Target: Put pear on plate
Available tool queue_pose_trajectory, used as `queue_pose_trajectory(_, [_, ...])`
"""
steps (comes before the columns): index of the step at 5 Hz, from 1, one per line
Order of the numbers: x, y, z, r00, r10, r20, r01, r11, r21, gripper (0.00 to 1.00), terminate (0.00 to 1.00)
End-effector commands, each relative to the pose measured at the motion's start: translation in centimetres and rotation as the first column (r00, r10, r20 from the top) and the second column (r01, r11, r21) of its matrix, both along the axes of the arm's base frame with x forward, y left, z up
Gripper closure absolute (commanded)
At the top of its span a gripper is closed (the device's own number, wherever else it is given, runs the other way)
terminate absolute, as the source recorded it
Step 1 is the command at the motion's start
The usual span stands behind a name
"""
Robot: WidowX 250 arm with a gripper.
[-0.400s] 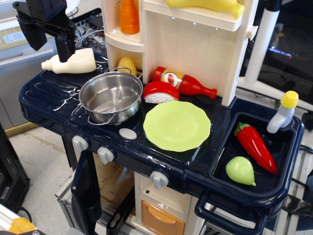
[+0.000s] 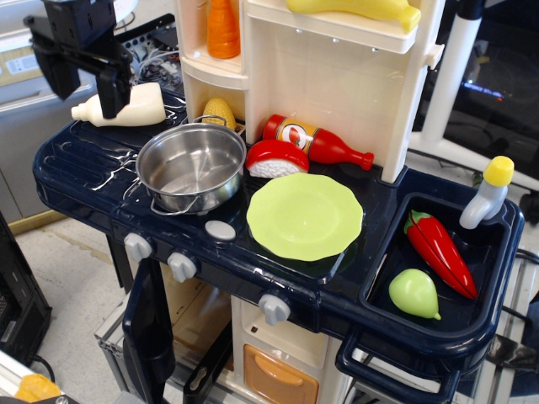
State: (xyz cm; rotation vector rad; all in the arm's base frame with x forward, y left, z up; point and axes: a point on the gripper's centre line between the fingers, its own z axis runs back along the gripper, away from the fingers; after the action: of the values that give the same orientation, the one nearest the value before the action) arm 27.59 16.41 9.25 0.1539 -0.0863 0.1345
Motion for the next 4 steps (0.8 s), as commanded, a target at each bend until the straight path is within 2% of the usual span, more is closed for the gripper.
queue_pose_trajectory(1, [-0.9,-8.7,8.0,0.955,0.289,0.069,-0.294,0.953,0.072,0.0,0.0])
queue_pose_trajectory(2, [-1.4,-13.6,7.6,0.867,0.489,0.098,-0.492,0.87,0.009,0.0,0.0])
queue_pose_trajectory(3, [-0.5,-18.5,6.1,0.758,0.641,0.119,-0.642,0.766,-0.041,0.0,0.0])
queue_pose_trajectory(4, [0.5,-23.4,3.5,0.712,0.693,0.112,-0.693,0.719,-0.049,0.0,0.0])
